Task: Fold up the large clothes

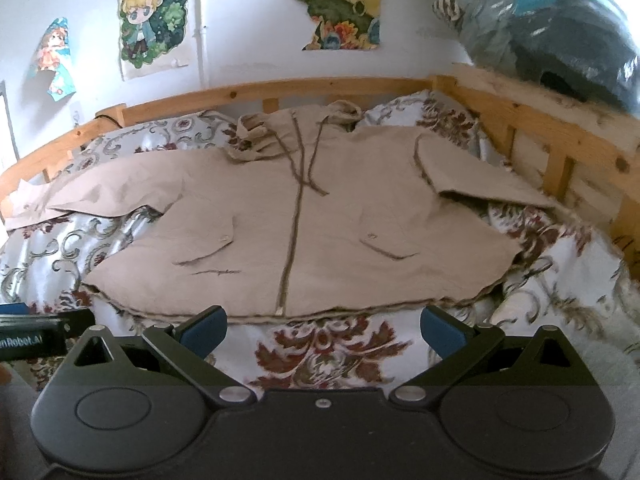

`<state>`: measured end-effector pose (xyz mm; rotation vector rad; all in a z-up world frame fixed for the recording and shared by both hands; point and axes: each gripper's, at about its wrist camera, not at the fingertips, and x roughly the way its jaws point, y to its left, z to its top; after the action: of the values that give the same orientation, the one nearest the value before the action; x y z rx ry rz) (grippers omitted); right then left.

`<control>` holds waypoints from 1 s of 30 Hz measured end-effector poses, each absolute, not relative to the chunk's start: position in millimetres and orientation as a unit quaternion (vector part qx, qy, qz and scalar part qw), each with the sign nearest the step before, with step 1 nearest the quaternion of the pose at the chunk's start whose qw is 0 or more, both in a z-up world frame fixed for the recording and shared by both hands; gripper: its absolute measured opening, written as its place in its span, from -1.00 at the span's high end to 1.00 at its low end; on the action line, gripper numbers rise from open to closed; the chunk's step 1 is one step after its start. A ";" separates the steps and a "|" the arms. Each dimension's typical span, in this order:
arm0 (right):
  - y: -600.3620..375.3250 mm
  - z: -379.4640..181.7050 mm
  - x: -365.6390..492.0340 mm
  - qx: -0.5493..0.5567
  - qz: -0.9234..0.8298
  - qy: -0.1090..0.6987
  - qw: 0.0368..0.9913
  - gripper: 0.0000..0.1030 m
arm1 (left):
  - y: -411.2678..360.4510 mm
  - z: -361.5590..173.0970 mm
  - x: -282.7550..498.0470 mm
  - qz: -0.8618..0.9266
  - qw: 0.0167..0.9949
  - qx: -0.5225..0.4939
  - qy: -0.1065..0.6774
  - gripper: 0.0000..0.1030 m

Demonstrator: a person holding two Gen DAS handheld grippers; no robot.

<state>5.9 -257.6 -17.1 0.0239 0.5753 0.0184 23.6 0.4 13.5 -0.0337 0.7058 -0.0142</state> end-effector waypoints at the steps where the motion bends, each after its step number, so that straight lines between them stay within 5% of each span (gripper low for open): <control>1: -259.3 -13.4 7.6 0.009 0.007 0.282 0.959 -0.99 | -2.2 17.3 28.3 -0.011 0.940 -0.007 0.342 -0.99; 15: -326.0 30.9 35.4 -0.001 -0.025 0.224 0.974 -0.99 | -35.1 21.6 148.1 -0.037 0.927 0.051 0.369 -0.99; 21: -403.2 30.3 41.4 -0.050 -0.108 0.179 0.977 -0.99 | -25.7 -14.1 152.1 0.010 0.956 0.030 0.293 -0.99; 30: -526.3 -25.0 87.7 0.225 -0.174 0.209 0.936 -0.84 | -19.1 -46.4 171.9 -0.007 0.930 0.024 0.366 -0.99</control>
<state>87.7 -526.3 -25.0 0.4604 0.4270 -0.3559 171.9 -19.1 -46.4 0.0486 0.7502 -0.0143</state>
